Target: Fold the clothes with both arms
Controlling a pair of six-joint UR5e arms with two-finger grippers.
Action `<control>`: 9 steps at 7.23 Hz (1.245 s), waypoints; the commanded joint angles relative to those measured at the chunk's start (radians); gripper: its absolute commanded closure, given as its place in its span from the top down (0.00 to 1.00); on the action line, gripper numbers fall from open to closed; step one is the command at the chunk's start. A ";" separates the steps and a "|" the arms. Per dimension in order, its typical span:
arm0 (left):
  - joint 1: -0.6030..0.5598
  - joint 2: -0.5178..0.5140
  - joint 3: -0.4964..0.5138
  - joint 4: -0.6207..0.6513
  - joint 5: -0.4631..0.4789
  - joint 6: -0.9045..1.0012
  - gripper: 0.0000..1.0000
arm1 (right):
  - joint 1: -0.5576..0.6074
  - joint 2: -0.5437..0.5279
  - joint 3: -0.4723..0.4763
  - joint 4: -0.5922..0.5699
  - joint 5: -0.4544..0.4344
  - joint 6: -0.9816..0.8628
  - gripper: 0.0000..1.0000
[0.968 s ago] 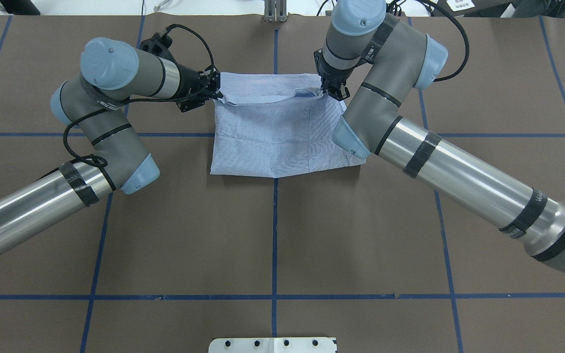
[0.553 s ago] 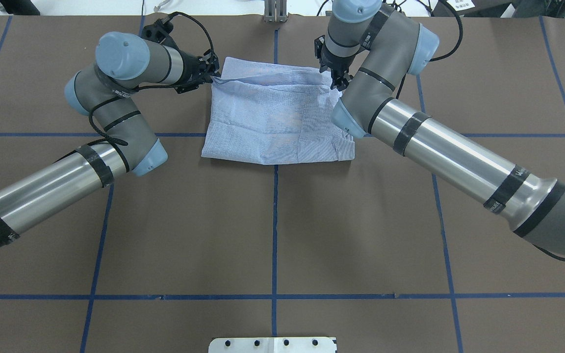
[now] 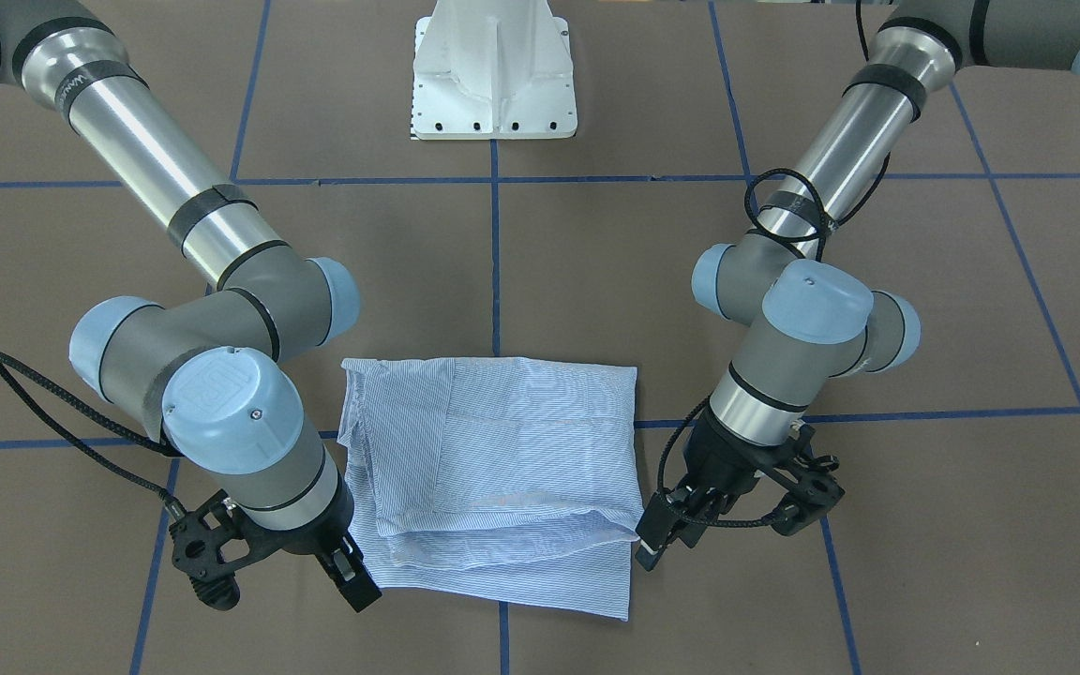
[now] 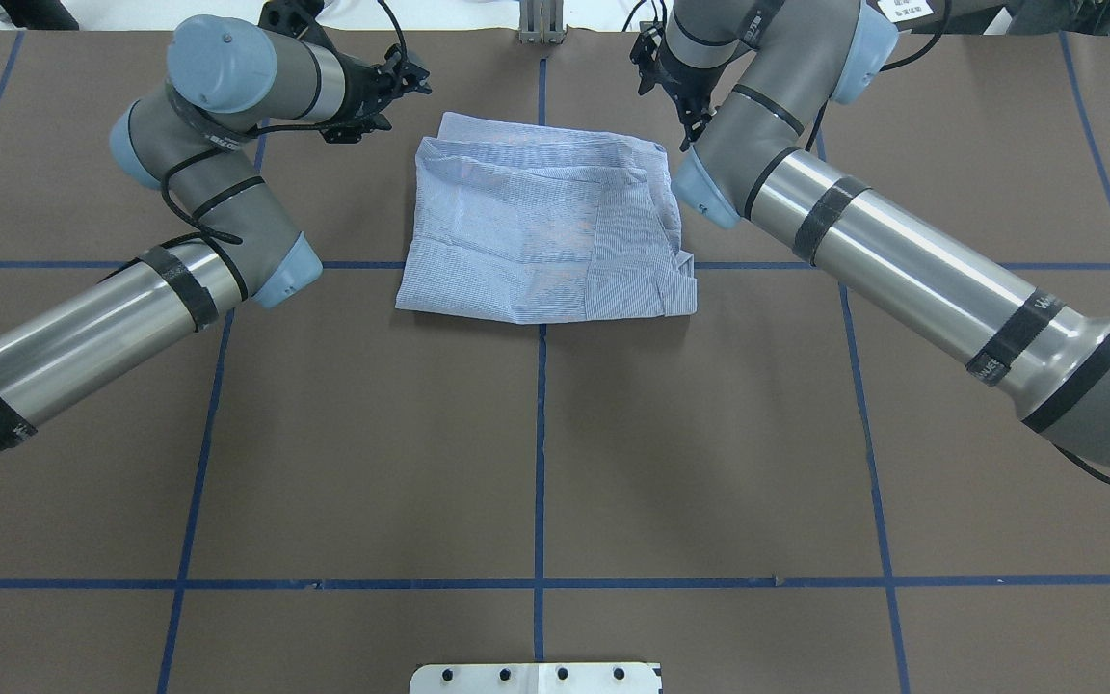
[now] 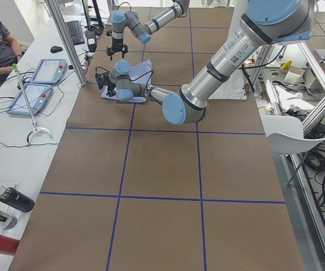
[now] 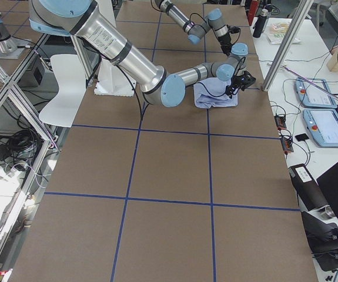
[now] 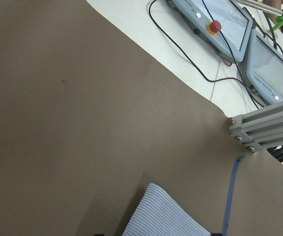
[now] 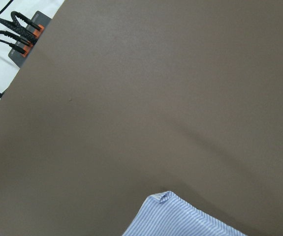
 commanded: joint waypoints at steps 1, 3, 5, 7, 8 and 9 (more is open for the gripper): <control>-0.019 0.001 -0.025 -0.015 -0.033 0.005 0.76 | 0.036 -0.045 0.019 0.000 0.009 -0.143 1.00; -0.039 0.091 -0.149 -0.008 -0.132 0.103 0.75 | 0.079 -0.186 0.155 -0.005 0.033 -0.350 1.00; -0.085 0.206 -0.250 -0.003 -0.218 0.280 0.76 | 0.163 -0.295 0.229 -0.014 0.108 -0.546 1.00; -0.154 0.328 -0.333 -0.001 -0.276 0.492 1.00 | 0.258 -0.393 0.249 -0.043 0.177 -0.805 1.00; -0.188 0.379 -0.360 -0.001 -0.313 0.592 1.00 | 0.312 -0.423 0.250 -0.080 0.219 -0.939 1.00; -0.250 0.425 -0.370 -0.001 -0.377 0.722 1.00 | 0.372 -0.462 0.257 -0.112 0.272 -1.071 1.00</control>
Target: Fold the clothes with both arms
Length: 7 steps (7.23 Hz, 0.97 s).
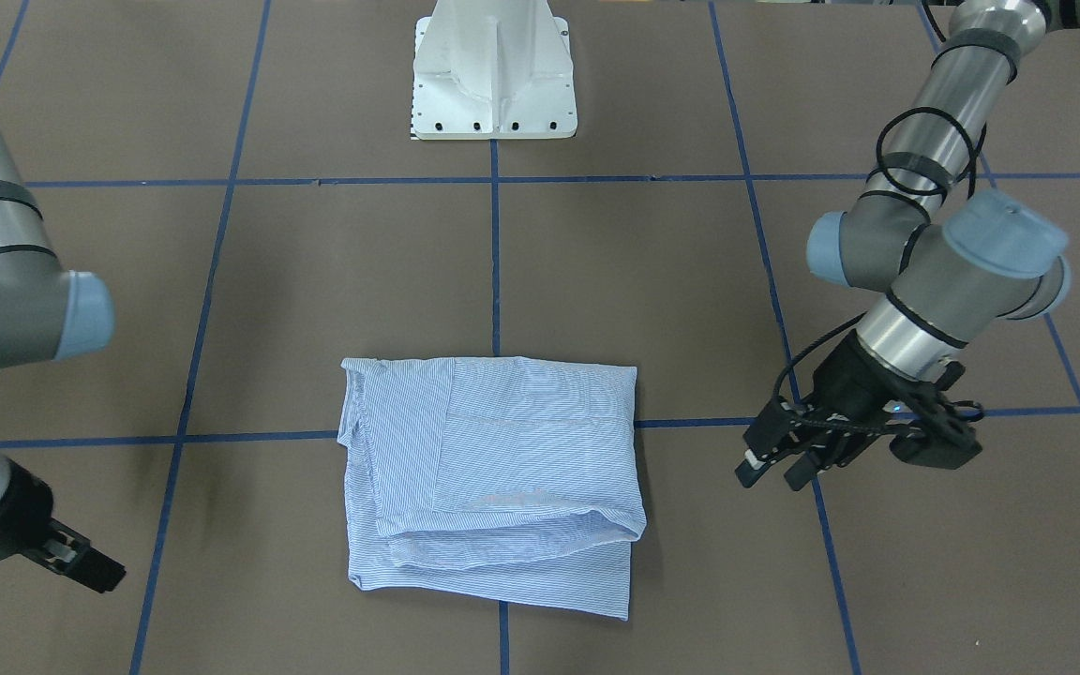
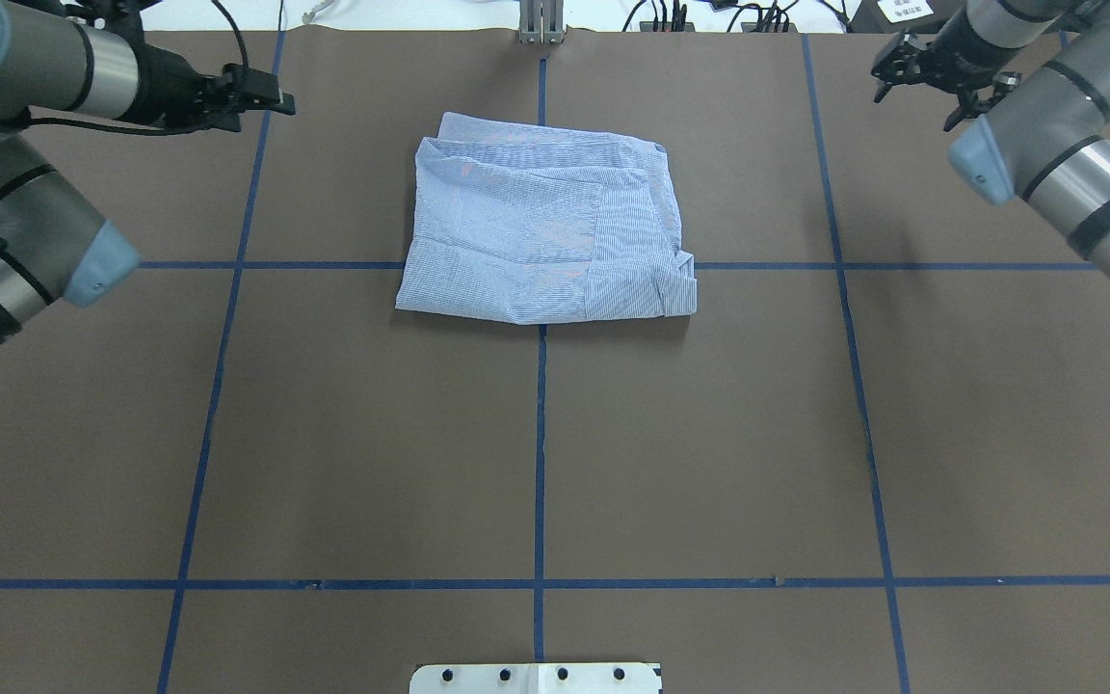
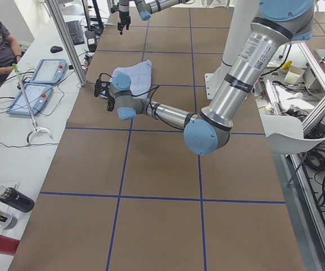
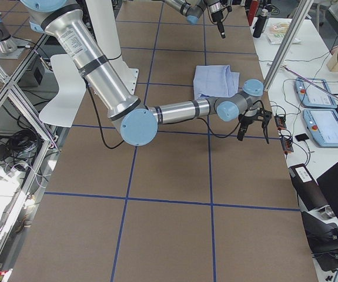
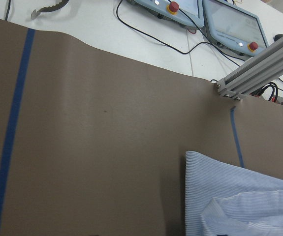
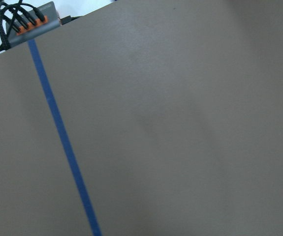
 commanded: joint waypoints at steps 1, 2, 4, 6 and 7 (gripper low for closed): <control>-0.140 0.107 -0.030 0.002 -0.114 0.258 1.00 | 0.131 -0.115 0.049 -0.075 0.084 -0.293 1.00; -0.183 0.142 -0.045 0.038 -0.130 0.350 1.00 | 0.179 -0.193 0.110 -0.125 0.110 -0.416 1.00; -0.284 0.213 -0.116 0.266 -0.143 0.691 1.00 | 0.268 -0.345 0.236 -0.224 0.121 -0.646 1.00; -0.399 0.279 -0.206 0.498 -0.147 0.979 1.00 | 0.325 -0.474 0.373 -0.294 0.121 -0.803 1.00; -0.432 0.308 -0.247 0.587 -0.147 1.044 1.00 | 0.340 -0.558 0.458 -0.317 0.119 -0.852 1.00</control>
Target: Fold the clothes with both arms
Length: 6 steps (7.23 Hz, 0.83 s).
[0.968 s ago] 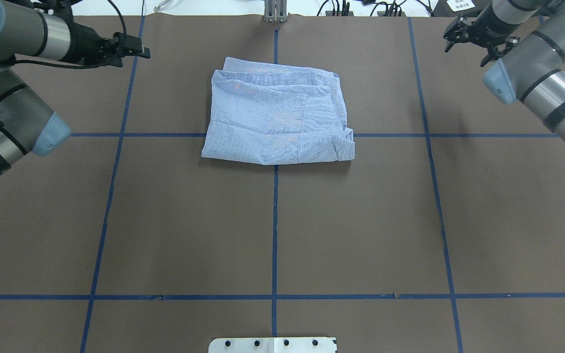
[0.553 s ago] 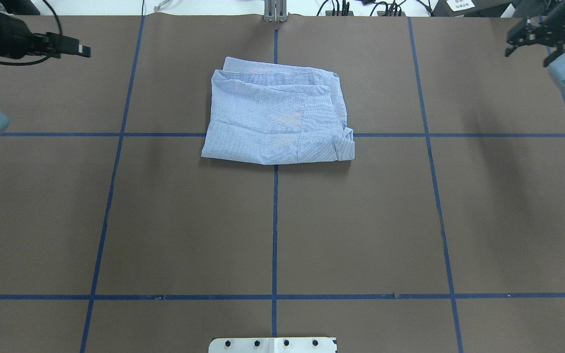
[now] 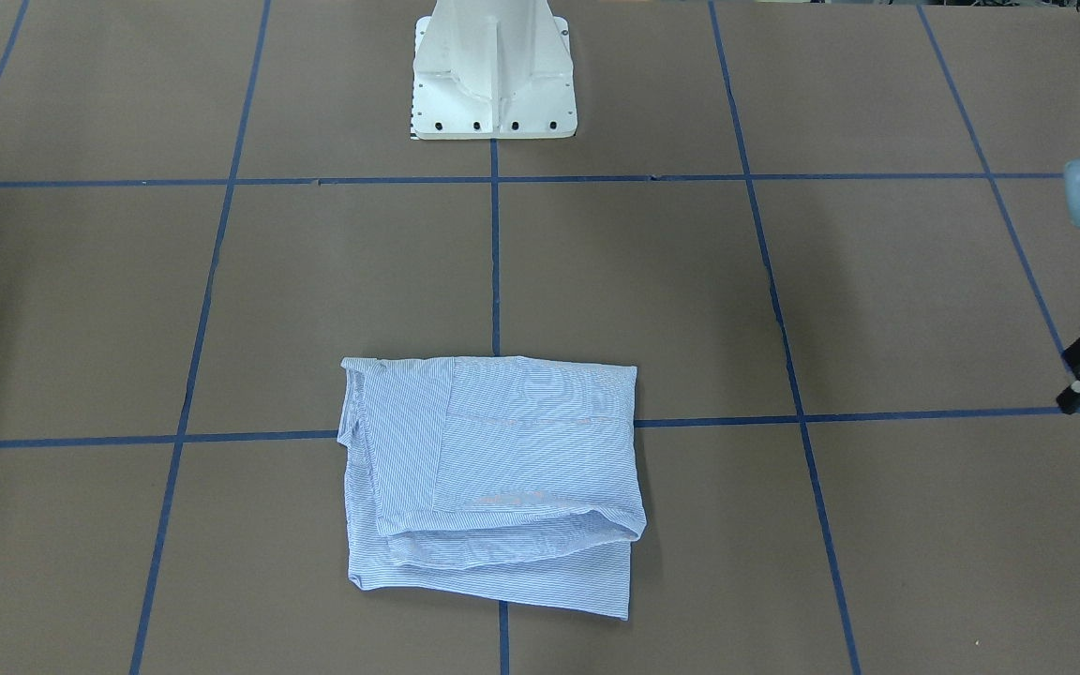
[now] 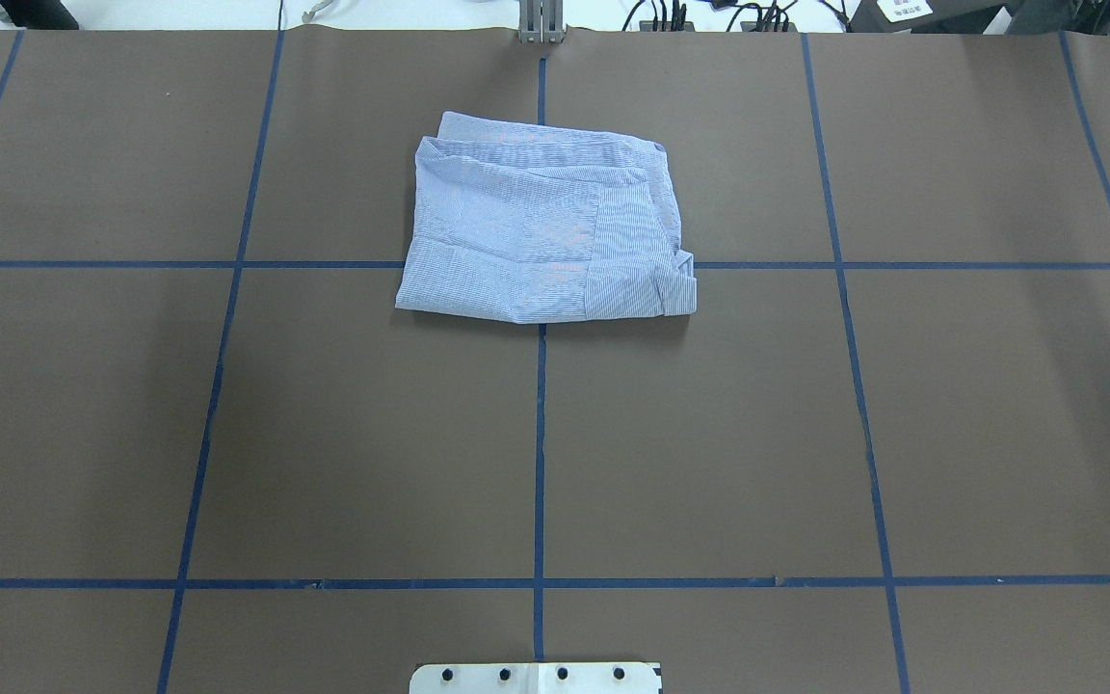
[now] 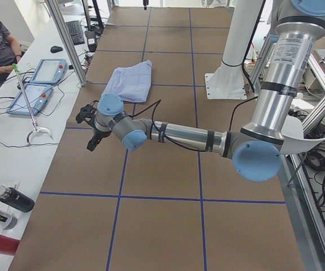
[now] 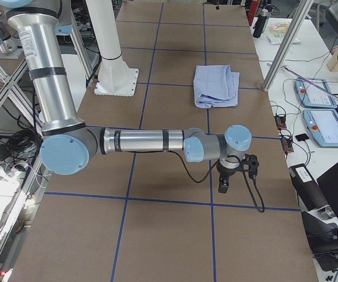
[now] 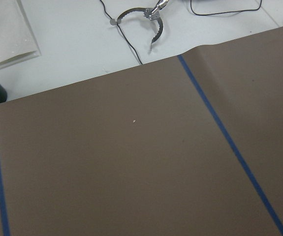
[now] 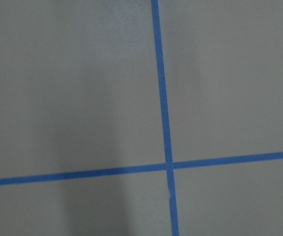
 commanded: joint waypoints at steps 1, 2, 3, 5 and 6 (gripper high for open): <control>-0.063 0.062 -0.100 0.218 -0.001 0.130 1.00 | 0.027 -0.174 0.195 -0.048 -0.002 -0.085 1.00; -0.111 0.088 -0.148 0.308 -0.016 0.130 1.00 | 0.027 -0.226 0.267 -0.067 -0.001 -0.085 1.00; -0.122 0.157 -0.220 0.346 -0.082 0.130 1.00 | 0.027 -0.237 0.310 -0.114 -0.002 -0.088 1.00; -0.138 0.273 -0.310 0.332 -0.158 0.138 1.00 | 0.024 -0.222 0.322 -0.130 -0.002 -0.091 1.00; -0.144 0.313 -0.317 0.325 -0.162 0.148 1.00 | 0.022 -0.225 0.317 -0.125 -0.007 -0.091 1.00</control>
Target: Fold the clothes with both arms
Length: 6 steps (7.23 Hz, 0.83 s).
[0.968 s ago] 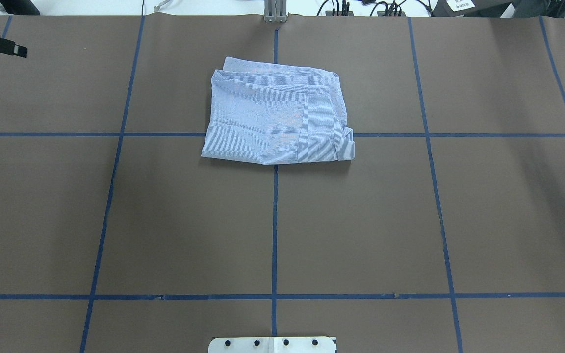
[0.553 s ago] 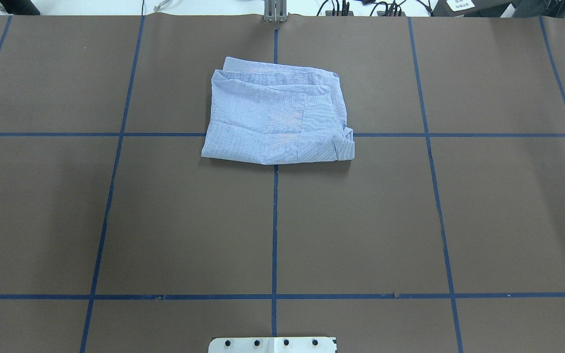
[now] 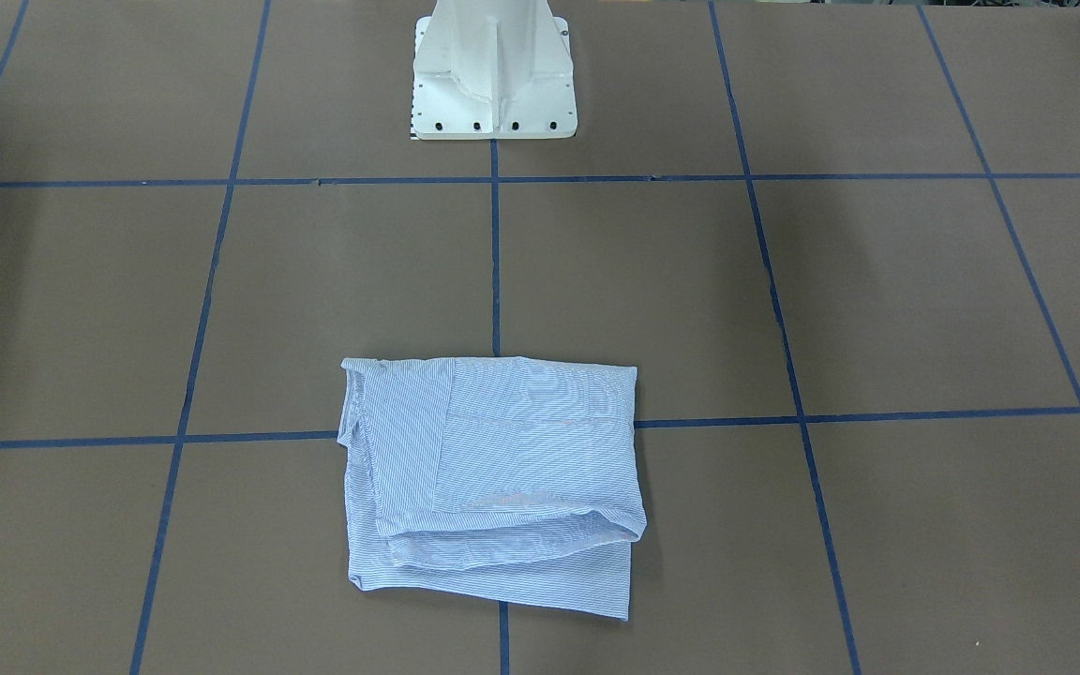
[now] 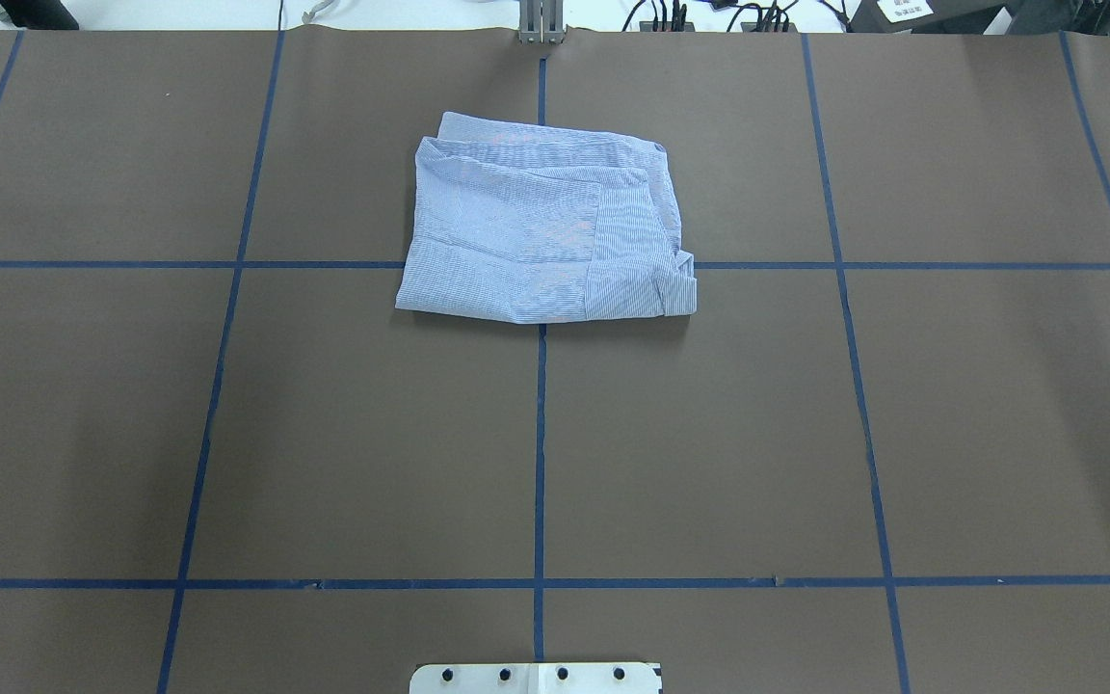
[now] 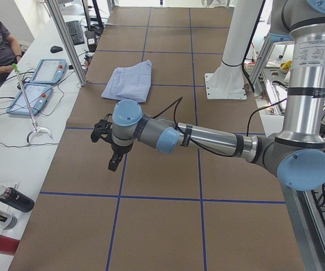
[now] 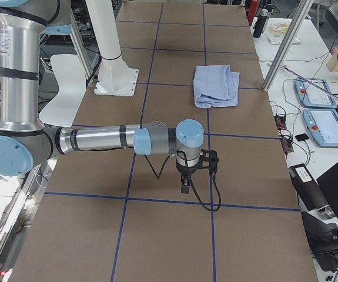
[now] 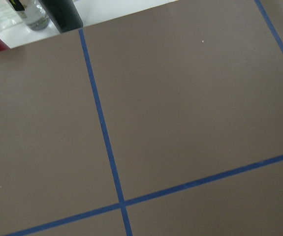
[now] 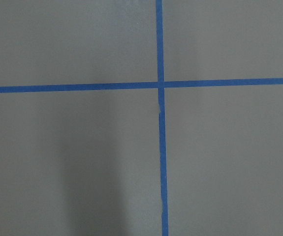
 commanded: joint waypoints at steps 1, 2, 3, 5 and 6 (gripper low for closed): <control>-0.009 0.087 -0.061 -0.018 0.006 0.040 1.00 | -0.002 -0.002 -0.007 0.001 -0.014 0.001 1.00; -0.008 0.089 -0.057 -0.020 0.022 0.040 1.00 | -0.005 0.008 -0.029 0.004 -0.005 0.011 1.00; -0.008 0.077 -0.053 -0.020 0.036 0.040 1.00 | -0.005 0.013 -0.044 0.005 -0.008 0.005 1.00; -0.005 0.049 -0.059 -0.011 0.053 0.034 1.00 | -0.008 0.028 -0.052 -0.007 0.004 0.004 1.00; -0.002 0.047 -0.050 -0.009 0.053 0.034 1.00 | -0.012 0.041 -0.055 -0.034 0.004 0.004 1.00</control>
